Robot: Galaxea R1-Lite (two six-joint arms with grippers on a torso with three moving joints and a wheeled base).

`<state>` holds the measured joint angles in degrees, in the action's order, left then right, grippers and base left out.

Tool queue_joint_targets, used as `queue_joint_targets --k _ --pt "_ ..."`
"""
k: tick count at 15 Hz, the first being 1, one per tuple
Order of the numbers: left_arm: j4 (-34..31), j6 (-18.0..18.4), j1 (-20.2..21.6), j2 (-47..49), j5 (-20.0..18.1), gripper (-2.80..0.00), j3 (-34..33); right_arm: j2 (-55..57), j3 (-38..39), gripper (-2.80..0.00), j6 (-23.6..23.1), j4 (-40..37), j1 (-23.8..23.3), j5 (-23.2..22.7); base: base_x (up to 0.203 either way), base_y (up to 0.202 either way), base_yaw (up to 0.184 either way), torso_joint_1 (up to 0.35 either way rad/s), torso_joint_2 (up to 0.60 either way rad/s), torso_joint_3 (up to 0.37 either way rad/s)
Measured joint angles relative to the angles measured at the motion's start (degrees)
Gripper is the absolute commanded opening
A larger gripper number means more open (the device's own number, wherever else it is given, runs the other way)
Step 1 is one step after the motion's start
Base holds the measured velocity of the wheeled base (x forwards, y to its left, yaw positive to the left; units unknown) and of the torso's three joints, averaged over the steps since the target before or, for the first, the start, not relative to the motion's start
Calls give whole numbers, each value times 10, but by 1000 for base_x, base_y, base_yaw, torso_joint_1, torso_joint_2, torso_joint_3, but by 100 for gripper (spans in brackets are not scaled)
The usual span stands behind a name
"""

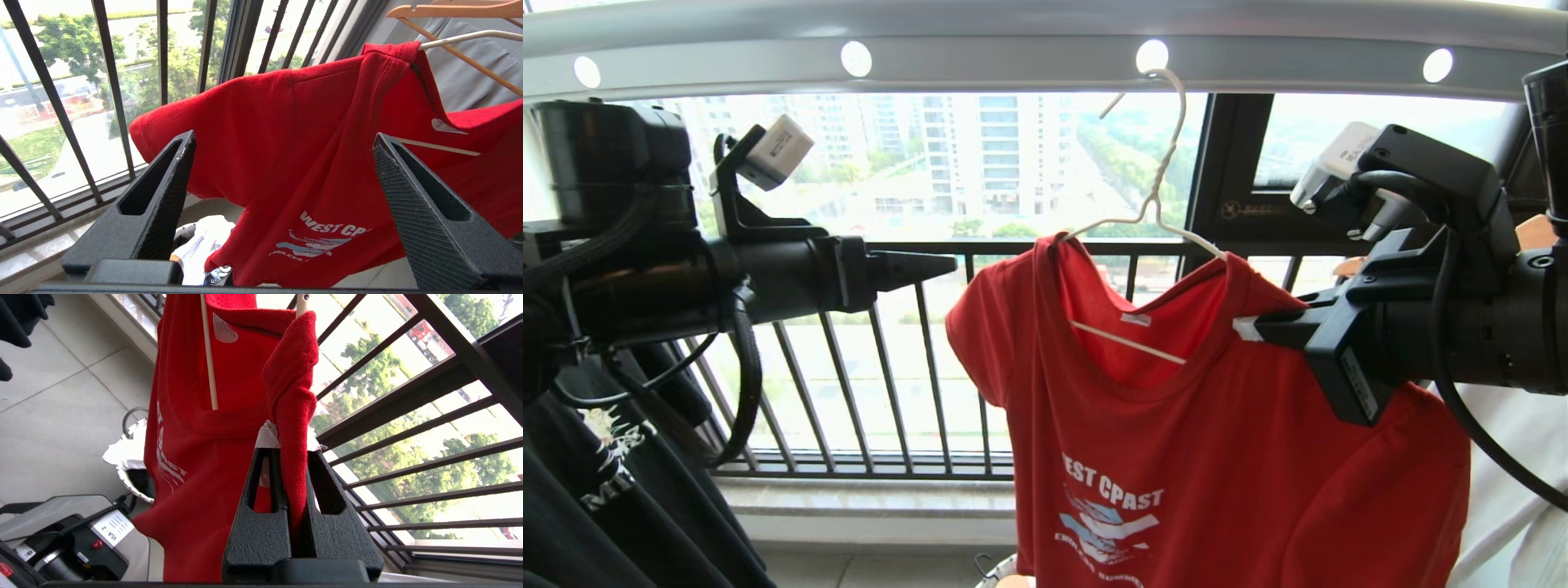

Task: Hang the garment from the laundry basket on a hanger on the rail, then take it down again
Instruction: Take the clothes off the clothes rack

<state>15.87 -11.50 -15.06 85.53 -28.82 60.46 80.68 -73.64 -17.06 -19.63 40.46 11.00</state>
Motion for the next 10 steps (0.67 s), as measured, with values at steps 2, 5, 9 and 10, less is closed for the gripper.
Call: queue_joint_targets --k 2,5,9,10 --pt "0 4 86 2 -130 0 -2 0 0 -280 -5 0 0 -4 0 0 0 0 0 0" --pt "0 67 185 35 -333 0 3 0 -1 -280 -15 -1 -1 -17 0 0 0 0 0 0" --pt "-1 190 205 112 -402 0 25 1 -2 -280 -16 -1 0 -32 0 0 0 0 0 0" --pt "0 221 202 132 -403 0 32 2 -3 -280 -16 -1 0 -32 0 0 0 0 0 0"
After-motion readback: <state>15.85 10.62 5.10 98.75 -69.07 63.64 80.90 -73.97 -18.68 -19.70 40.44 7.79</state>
